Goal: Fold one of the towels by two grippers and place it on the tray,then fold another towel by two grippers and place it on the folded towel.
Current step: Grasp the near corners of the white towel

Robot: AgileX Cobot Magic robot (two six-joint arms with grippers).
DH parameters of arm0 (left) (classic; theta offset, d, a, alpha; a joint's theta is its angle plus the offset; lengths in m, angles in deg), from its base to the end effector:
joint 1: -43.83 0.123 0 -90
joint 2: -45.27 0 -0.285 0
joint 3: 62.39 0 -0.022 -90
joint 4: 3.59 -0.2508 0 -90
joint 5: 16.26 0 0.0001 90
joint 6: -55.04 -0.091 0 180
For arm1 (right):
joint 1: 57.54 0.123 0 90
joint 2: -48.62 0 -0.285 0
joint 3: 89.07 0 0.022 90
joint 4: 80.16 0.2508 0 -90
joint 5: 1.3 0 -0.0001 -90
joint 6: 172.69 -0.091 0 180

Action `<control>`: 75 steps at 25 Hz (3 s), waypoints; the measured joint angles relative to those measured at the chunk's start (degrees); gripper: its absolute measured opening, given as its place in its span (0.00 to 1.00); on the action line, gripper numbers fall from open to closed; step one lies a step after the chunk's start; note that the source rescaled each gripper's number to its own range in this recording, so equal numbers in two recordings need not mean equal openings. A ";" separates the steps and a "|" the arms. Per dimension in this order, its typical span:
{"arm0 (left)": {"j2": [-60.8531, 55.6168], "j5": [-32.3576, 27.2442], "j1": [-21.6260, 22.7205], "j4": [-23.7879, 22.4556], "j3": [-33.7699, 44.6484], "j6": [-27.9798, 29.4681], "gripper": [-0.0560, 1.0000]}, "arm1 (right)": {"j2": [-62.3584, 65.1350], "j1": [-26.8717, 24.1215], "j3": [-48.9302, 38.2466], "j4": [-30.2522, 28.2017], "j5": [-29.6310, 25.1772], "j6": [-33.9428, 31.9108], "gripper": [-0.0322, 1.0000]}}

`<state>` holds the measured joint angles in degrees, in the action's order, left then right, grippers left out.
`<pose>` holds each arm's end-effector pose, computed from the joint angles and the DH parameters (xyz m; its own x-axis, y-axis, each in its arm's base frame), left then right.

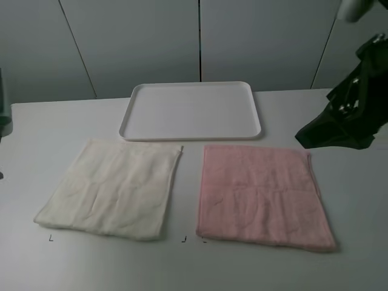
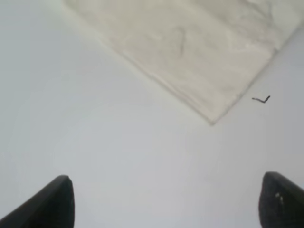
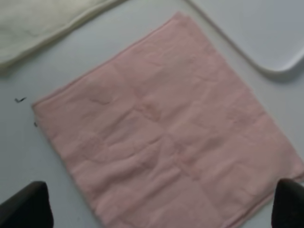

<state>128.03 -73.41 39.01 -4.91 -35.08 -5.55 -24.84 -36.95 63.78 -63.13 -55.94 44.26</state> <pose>0.2266 -0.0173 0.2516 -0.3966 0.9136 -0.0897 0.8907 0.4066 0.2032 0.1871 0.0935 0.2922 -0.5517 -0.6766 -0.4877 -0.7726 0.6348 -0.0066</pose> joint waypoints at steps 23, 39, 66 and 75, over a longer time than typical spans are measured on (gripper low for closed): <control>27.39 9.87 -4.25 -4.07 2.35 -14.49 1.00 | -29.03 30.44 5.41 -7.50 11.71 0.11 1.00; 27.27 23.25 -4.25 -10.17 12.18 -18.82 1.00 | -41.22 35.27 11.93 -7.28 13.82 2.26 1.00; 28.71 25.38 -4.31 -12.96 12.41 -18.02 0.99 | -56.90 42.69 24.75 -5.80 12.33 -0.01 1.00; 28.80 25.84 -4.31 -13.47 12.41 -17.59 0.99 | -58.94 42.78 25.20 -9.50 12.60 -4.99 1.00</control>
<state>156.83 -47.57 34.70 -18.38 -22.68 -23.14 -83.78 5.83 88.98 -72.63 -43.34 39.27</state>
